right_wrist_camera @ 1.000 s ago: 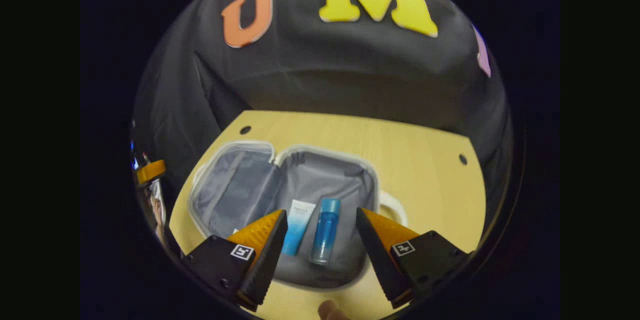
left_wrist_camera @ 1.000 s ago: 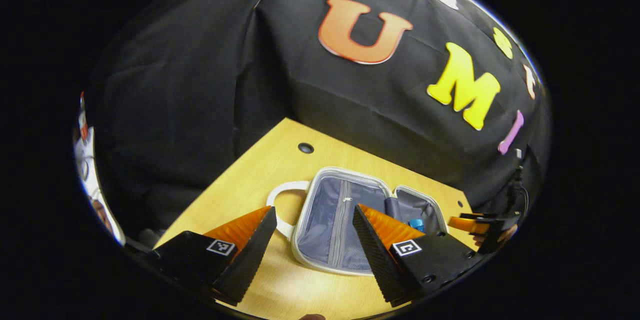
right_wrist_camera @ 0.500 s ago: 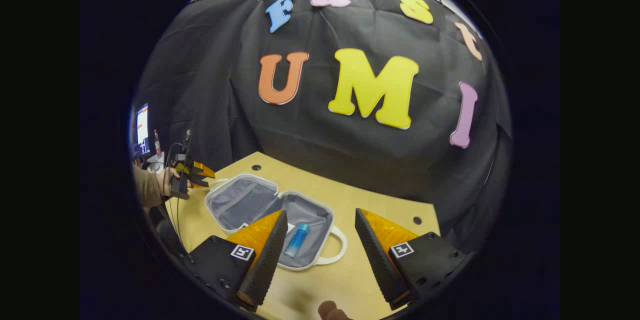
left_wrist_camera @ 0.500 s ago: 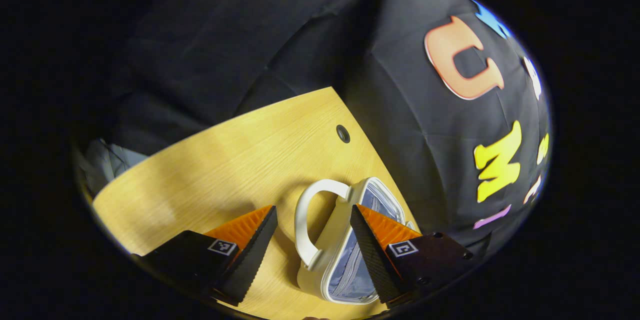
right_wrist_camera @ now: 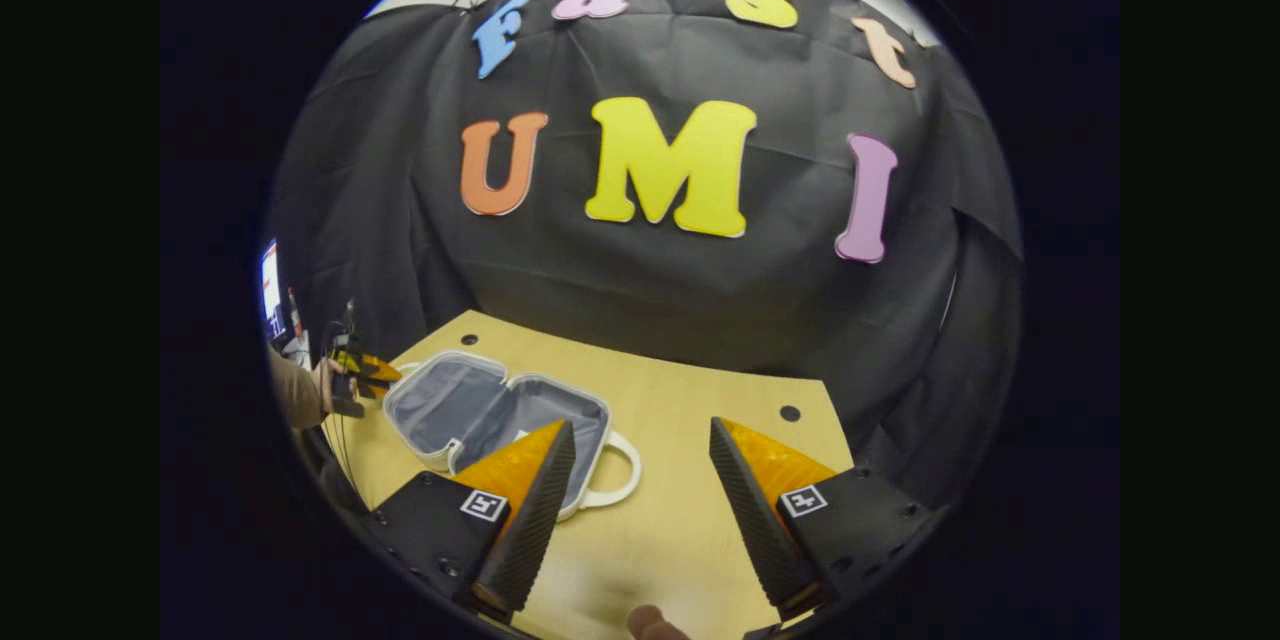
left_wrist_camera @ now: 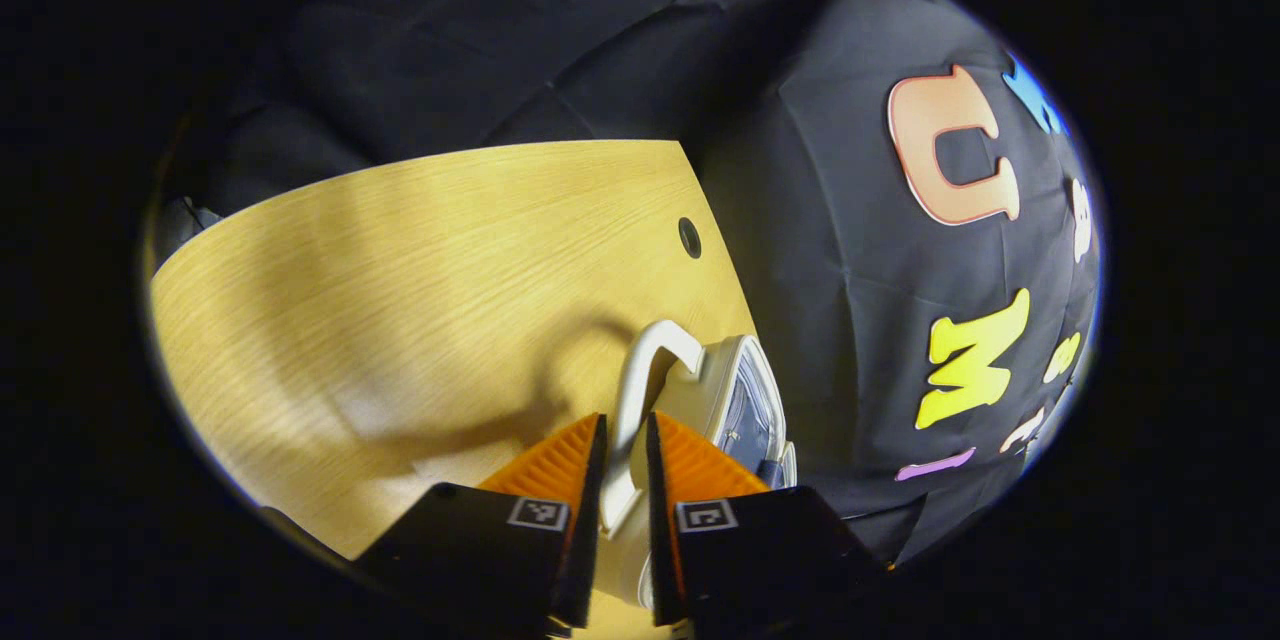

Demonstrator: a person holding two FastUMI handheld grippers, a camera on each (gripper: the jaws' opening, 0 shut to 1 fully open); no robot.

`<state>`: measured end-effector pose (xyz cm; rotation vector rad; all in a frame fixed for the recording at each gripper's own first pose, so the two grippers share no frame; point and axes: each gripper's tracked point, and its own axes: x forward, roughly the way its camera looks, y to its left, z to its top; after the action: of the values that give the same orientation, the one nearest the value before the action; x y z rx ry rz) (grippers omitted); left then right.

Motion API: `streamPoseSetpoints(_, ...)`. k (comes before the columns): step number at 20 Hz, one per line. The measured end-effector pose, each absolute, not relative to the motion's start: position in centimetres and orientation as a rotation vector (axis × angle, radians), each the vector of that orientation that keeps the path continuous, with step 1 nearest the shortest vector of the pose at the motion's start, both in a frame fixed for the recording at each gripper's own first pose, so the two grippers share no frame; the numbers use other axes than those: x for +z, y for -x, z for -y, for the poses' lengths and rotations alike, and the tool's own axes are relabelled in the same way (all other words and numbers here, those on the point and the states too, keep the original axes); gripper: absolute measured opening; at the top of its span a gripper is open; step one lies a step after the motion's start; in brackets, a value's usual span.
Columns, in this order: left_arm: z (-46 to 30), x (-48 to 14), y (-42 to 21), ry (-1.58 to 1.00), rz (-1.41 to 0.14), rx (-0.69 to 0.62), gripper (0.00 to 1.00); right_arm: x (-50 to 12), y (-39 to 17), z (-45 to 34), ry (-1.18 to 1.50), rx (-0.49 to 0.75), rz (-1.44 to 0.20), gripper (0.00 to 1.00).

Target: First open the suitcase, pack the skin care products into it, and then close the suitcase.

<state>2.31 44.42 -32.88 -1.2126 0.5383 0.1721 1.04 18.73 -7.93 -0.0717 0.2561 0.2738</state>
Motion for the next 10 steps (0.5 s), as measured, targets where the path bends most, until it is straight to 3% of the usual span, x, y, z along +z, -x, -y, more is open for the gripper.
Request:
streamPoseSetpoints(2,-44.3,-32.1,-2.5,1.206,-0.539,0.194,0.13,-7.2,-1.3,-17.8,0.045,0.247,-0.235,0.8)
streamPoseSetpoints(10,-42.7,-22.6,-2.2,0.918,-0.456,0.2,0.06,-3.8,-1.0,-15.5,0.029,0.269,-0.153,0.8)
